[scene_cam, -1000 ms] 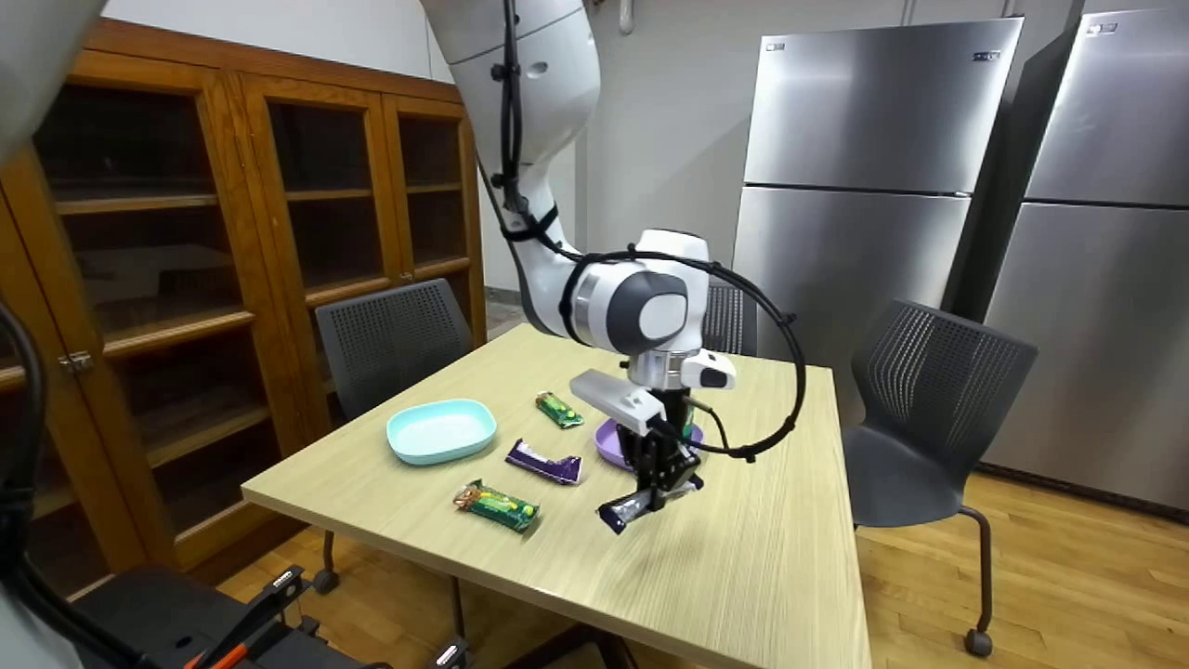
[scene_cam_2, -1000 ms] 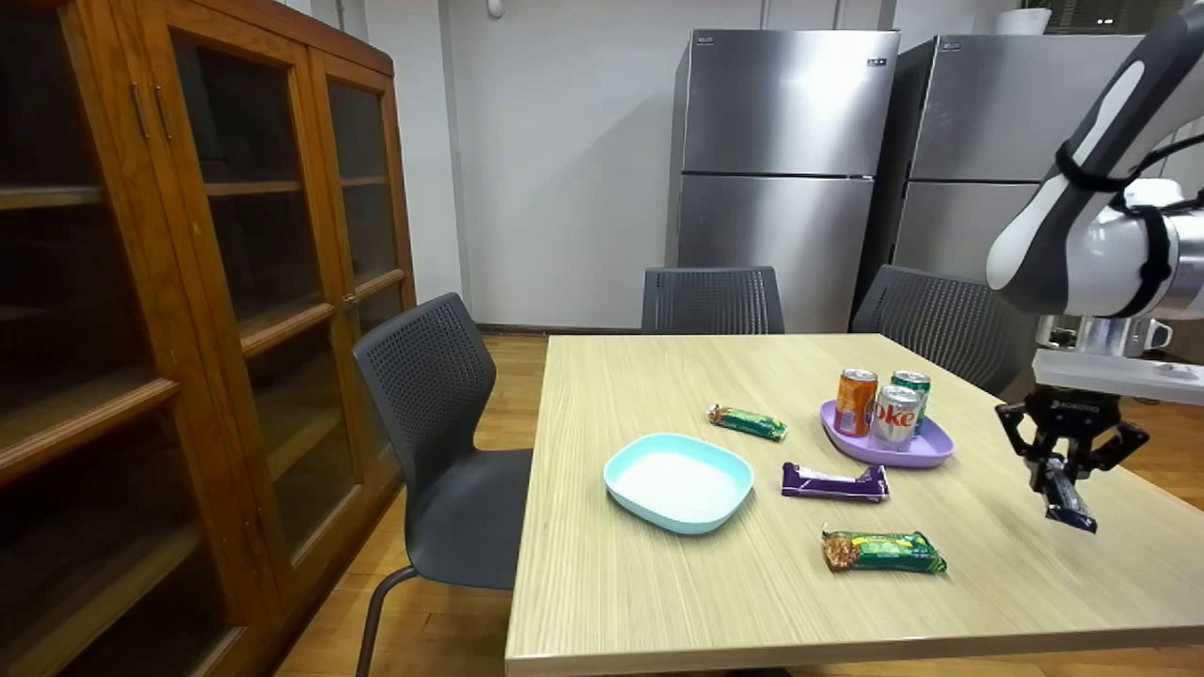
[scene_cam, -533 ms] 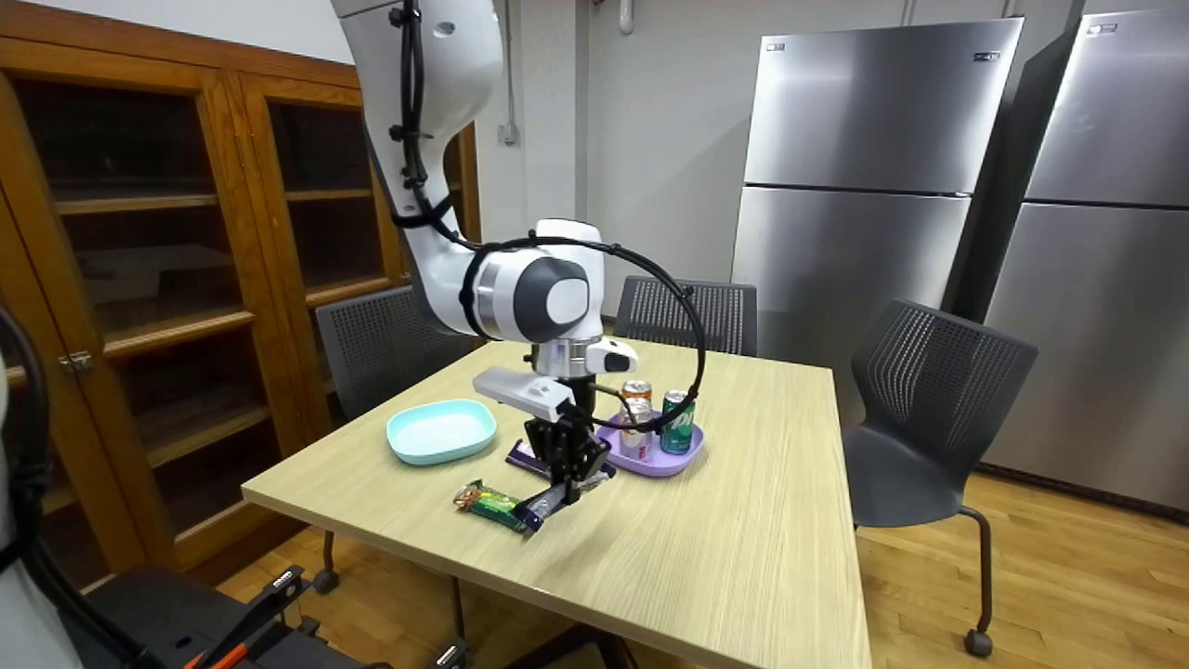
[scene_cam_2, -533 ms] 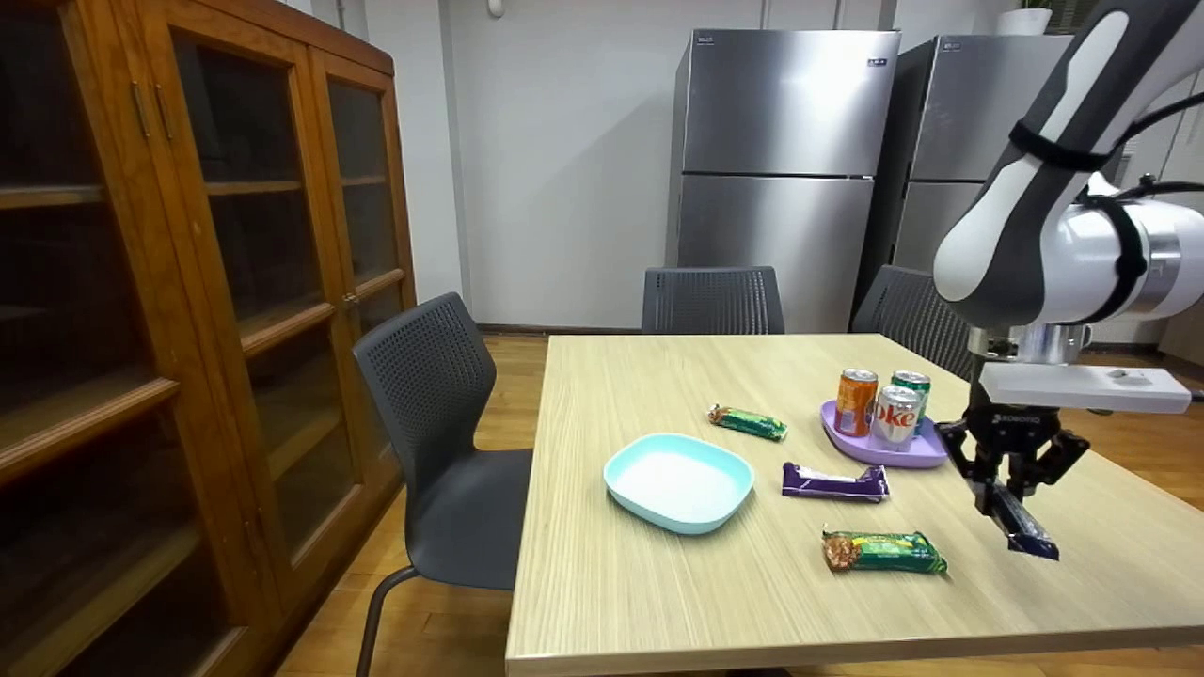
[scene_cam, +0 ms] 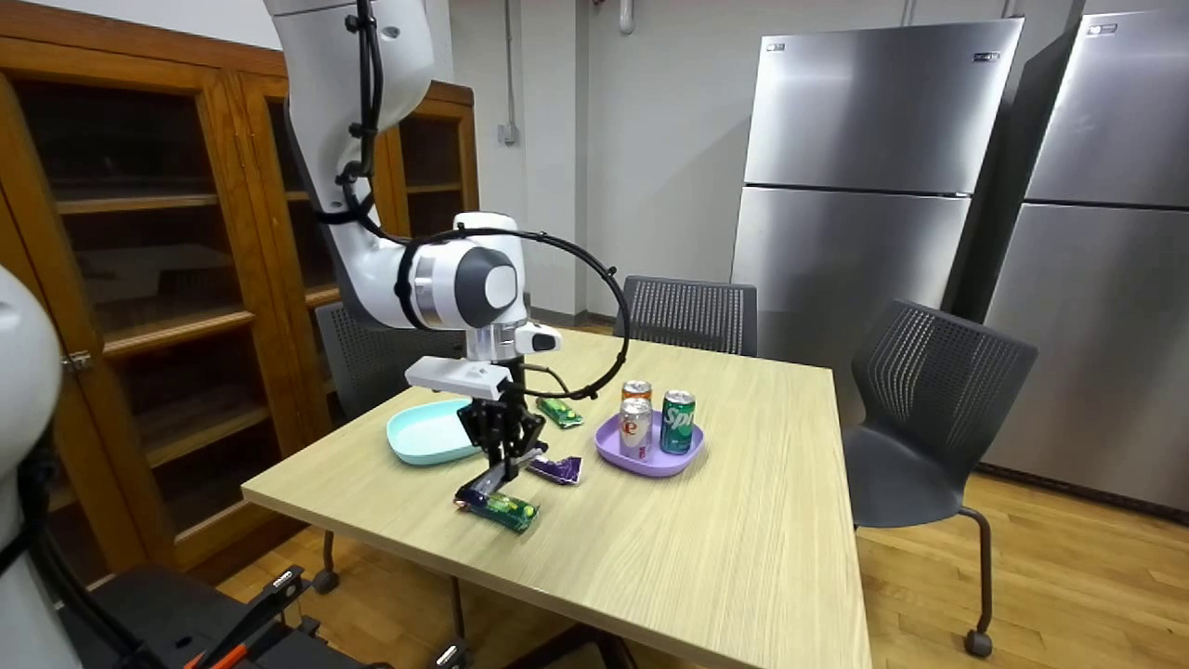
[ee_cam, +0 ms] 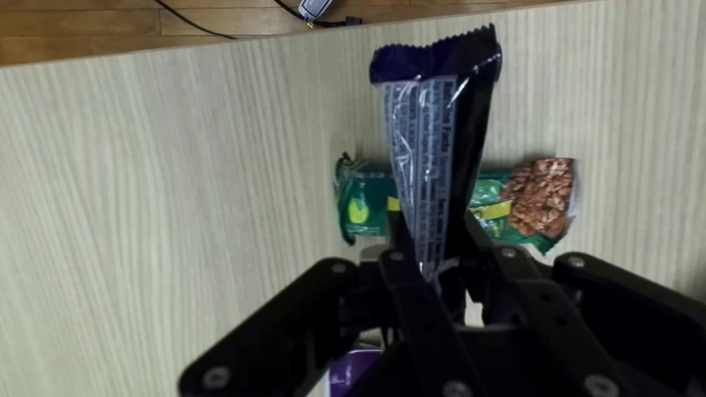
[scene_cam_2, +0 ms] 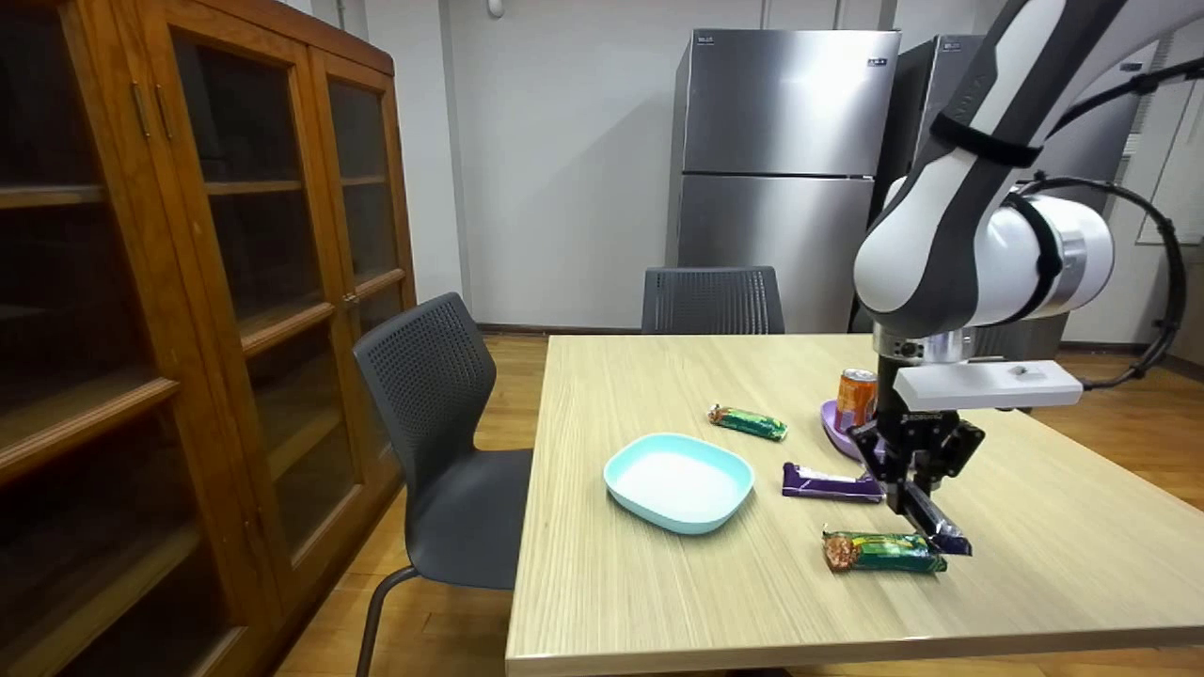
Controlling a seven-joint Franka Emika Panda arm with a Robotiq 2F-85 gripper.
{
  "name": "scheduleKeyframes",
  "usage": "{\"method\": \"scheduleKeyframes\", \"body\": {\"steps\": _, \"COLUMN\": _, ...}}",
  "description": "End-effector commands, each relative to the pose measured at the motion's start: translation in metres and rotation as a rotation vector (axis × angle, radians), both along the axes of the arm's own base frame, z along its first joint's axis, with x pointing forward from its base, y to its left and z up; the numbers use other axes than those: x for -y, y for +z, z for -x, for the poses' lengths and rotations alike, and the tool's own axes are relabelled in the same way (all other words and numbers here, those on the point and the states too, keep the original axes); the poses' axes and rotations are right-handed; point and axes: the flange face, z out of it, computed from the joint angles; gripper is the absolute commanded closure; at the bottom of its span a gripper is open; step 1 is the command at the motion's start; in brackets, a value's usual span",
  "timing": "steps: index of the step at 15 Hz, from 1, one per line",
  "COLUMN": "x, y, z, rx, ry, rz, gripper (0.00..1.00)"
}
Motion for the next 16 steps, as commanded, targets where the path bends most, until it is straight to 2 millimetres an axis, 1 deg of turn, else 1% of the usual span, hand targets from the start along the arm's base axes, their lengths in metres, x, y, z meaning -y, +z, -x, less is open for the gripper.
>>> {"method": "scheduleKeyframes", "body": {"steps": 1, "x": -0.044, "y": 0.006, "z": -0.005, "rx": 0.023, "ry": 0.088, "rz": -0.001, "gripper": 0.94}}
{"method": "scheduleKeyframes", "body": {"steps": 5, "x": -0.095, "y": 0.003, "z": -0.015, "rx": 0.036, "ry": 0.182, "rz": -0.019, "gripper": 0.94}}
{"method": "scheduleKeyframes", "body": {"steps": 9, "x": -0.143, "y": -0.005, "z": -0.034, "rx": 0.051, "ry": 0.255, "rz": -0.035, "gripper": 0.94}}
{"method": "scheduleKeyframes", "body": {"steps": 12, "x": -0.172, "y": -0.013, "z": -0.050, "rx": 0.062, "ry": 0.297, "rz": -0.045, "gripper": 0.94}}
{"method": "scheduleKeyframes", "body": {"steps": 16, "x": -0.201, "y": -0.027, "z": -0.072, "rx": 0.074, "ry": 0.341, "rz": -0.053, "gripper": 0.94}}
